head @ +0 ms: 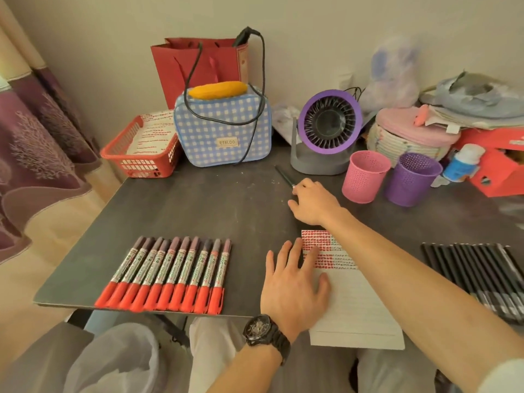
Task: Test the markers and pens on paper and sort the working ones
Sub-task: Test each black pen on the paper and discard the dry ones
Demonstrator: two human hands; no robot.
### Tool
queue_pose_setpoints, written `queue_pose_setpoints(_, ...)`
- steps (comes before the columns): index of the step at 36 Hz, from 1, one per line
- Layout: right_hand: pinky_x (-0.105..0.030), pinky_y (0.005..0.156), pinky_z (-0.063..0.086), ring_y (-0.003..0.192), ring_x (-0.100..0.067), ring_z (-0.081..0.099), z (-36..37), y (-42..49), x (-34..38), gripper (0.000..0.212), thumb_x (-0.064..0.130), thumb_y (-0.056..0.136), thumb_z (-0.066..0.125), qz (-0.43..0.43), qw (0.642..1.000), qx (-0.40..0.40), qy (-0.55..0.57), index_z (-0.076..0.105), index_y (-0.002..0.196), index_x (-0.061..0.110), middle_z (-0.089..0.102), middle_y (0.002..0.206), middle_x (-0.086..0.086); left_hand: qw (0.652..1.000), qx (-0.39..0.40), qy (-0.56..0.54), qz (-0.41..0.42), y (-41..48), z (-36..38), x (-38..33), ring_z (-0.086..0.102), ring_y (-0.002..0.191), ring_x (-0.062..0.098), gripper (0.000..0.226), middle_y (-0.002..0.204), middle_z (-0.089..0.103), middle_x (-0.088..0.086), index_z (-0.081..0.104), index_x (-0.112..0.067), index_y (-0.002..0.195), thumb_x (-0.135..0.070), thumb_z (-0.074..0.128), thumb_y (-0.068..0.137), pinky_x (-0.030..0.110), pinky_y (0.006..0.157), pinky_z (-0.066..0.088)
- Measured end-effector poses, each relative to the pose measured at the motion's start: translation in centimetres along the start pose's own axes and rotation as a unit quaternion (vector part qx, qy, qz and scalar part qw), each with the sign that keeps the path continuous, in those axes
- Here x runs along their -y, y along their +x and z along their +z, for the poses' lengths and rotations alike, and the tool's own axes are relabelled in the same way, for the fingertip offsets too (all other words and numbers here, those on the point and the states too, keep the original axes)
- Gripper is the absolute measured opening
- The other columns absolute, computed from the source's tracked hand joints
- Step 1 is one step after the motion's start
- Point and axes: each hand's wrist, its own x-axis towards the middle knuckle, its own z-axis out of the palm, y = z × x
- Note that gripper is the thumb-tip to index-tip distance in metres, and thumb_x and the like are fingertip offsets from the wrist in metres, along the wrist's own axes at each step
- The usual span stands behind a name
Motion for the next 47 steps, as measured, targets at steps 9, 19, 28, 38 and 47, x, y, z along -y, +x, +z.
queue_pose_setpoints(9, -0.044, 0.083, 0.052, 0.099, -0.03, 0.062, 0.1, -2.5, -3.4, 0.019, 0.029, 0.103, 0.055, 0.027, 0.998, -0.053, 0.028, 0.047, 0.113, 0.015, 0.063, 0.114, -0.013, 1.0, -0.005, 0.01, -0.001, 0.1, -0.1, 0.0, 0.014, 0.154, 0.024, 0.063, 0.166, 0.023, -0.002, 0.029, -0.034, 0.155, -0.055, 0.026, 0.096, 0.046, 0.12, -0.008)
queue_pose_setpoints(19, -0.028, 0.064, 0.053, 0.086, -0.01, 0.064, -0.9, -11.6, -5.4, 0.016, 0.024, 0.101, 0.058, 0.106, 0.875, -0.081, 0.465, 0.072, 0.108, 0.022, 0.071, 0.099, 0.005, 0.999, -0.013, -0.03, 0.0, -0.3, -0.4, 0.4, 0.018, 0.152, 0.022, 0.057, 0.165, 0.024, -0.001, 0.034, -0.031, 0.154, -0.045, 0.035, 0.098, 0.047, 0.124, 0.005)
queue_pose_setpoints(28, -0.039, 0.063, 0.035, 0.061, -0.017, 0.042, 2.3, -22.8, -6.7, 0.051, 0.06, 0.071, 0.078, 0.101, 0.752, -0.165, 0.63, 0.072, 0.09, 0.013, 0.045, 0.062, -0.001, 0.989, -0.061, -0.131, -0.002, -0.5, -0.7, 0.5, 0.035, 0.142, 0.016, 0.047, 0.158, 0.036, -0.003, 0.056, -0.033, 0.135, -0.05, 0.036, 0.096, 0.044, 0.124, 0.014)
queue_pose_setpoints(38, -0.025, 0.052, 0.042, 0.058, -0.016, 0.055, 4.0, -23.3, -7.5, 0.016, 0.032, 0.077, 0.071, 0.074, 0.7, -0.182, 0.686, 0.071, 0.079, 0.017, 0.062, 0.065, -0.005, 0.977, -0.014, -0.193, 0.09, -0.8, -2.9, -2.1, 0.046, 0.123, -0.003, 0.05, 0.13, 0.056, -0.023, 0.054, -0.039, 0.133, -0.067, 0.038, 0.095, 0.024, 0.102, 0.041)
queue_pose_setpoints(47, -0.025, 0.057, 0.046, 0.063, -0.017, 0.057, 3.3, -24.0, -7.5, 0.017, 0.011, 0.082, 0.062, 0.036, 0.68, -0.15, 0.717, 0.078, 0.087, 0.011, 0.067, 0.074, -0.011, 0.967, 0.1, -0.166, 0.164, 1.0, -2.8, -5.3, 0.056, 0.081, 0.003, 0.034, 0.096, 0.067, -0.017, 0.067, -0.037, 0.114, -0.057, 0.043, 0.1, 0.035, 0.075, 0.052)
